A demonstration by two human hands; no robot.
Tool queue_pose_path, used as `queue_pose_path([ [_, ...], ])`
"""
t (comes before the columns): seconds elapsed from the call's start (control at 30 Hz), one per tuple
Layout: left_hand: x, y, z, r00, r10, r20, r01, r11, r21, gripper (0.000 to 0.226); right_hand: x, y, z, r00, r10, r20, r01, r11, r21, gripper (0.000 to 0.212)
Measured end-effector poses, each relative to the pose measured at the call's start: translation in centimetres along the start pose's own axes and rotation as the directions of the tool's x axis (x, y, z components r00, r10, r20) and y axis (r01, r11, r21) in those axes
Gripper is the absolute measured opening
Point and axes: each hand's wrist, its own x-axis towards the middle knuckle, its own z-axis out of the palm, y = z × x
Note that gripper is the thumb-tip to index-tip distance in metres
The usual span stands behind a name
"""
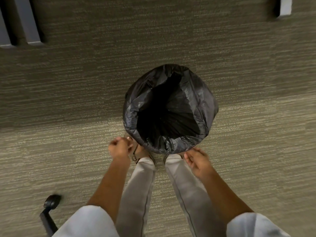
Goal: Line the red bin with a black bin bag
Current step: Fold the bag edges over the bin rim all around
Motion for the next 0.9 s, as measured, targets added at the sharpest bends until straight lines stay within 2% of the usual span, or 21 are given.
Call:
queue_pose_path([
  [0.07,0.2,2.7,-0.6,0.983,0.181,0.019,-0.181,0.982,0.052,0.005,-0.3,-2.1,-1.0,0.986,-0.151,-0.071,0.151,0.989,0.0,0.017],
  [0.1,0.1,4.1,-0.6,0.96,0.266,0.089,-0.272,0.96,0.071,0.002,-0.4,-3.5,-1.3,0.96,-0.259,-0.108,0.261,0.965,-0.004,0.014],
  [0.13,0.0,5.4,-0.5,0.93,0.324,0.172,-0.343,0.935,0.093,0.008,-0.6,-5.1,-1.2,0.924,-0.363,-0.119,0.367,0.93,0.007,0.01],
  [0.17,0.0,6.6,-0.1,0.901,0.351,0.254,-0.393,0.91,0.135,0.016,-0.7,-6.6,-0.9,0.882,-0.461,-0.1,0.465,0.885,0.012,0.006],
  [0.23,0.2,8.2,1.1,0.856,0.338,0.392,-0.455,0.851,0.261,0.025,-0.7,-9.2,0.1,0.802,-0.596,-0.029,0.594,0.802,-0.063,0.022],
  [0.27,0.4,8.7,1.6,0.841,0.315,0.44,-0.47,0.829,0.304,0.023,-0.6,-10.2,0.9,0.773,-0.634,0.008,0.628,0.763,-0.15,0.031],
  [0.33,1.0,8.9,2.5,0.837,0.287,0.467,-0.456,0.836,0.305,0.015,-0.1,-11.5,2.4,0.728,-0.683,0.052,0.666,0.688,-0.29,0.03],
  [0.37,1.3,8.8,2.7,0.846,0.28,0.454,-0.436,0.854,0.285,0.016,0.4,-11.8,2.9,0.735,-0.676,0.043,0.658,0.697,-0.286,0.023],
  [0.43,1.8,8.2,3.0,0.863,0.254,0.437,-0.386,0.89,0.244,0.02,1.2,-12.4,3.1,0.811,-0.585,0.027,0.582,0.8,-0.144,0.012],
  [0.5,2.3,7.7,3.1,0.865,0.223,0.45,-0.355,0.905,0.233,0.024,2.1,-13.1,2.7,0.887,-0.458,0.062,0.459,0.889,0.004,0.013],
  [0.57,2.7,7.4,3.2,0.858,0.191,0.476,-0.321,0.924,0.208,0.026,2.6,-13.9,2.3,0.935,-0.325,0.144,0.317,0.945,0.074,0.018],
  [0.67,3.7,7.7,3.7,0.88,0.113,0.461,-0.185,0.976,0.114,0.023,3.1,-15.0,2.2,0.947,-0.18,0.265,0.179,0.983,0.031,0.022],
  [0.77,4.3,8.2,4.5,0.928,0.005,0.372,0.0,1.0,-0.013,0.022,3.8,-15.6,2.2,0.943,-0.105,0.316,0.124,0.991,-0.041,0.024],
  [0.83,4.1,8.2,4.9,0.928,-0.019,0.373,0.029,0.999,-0.02,0.024,4.1,-15.9,2.4,0.951,-0.055,0.303,0.092,0.99,-0.106,0.027],
  [0.9,3.6,8.3,4.9,0.895,0.015,0.447,-0.021,1.0,0.007,0.037,4.2,-16.0,2.5,0.955,-0.042,0.293,0.094,0.982,-0.165,0.028],
])
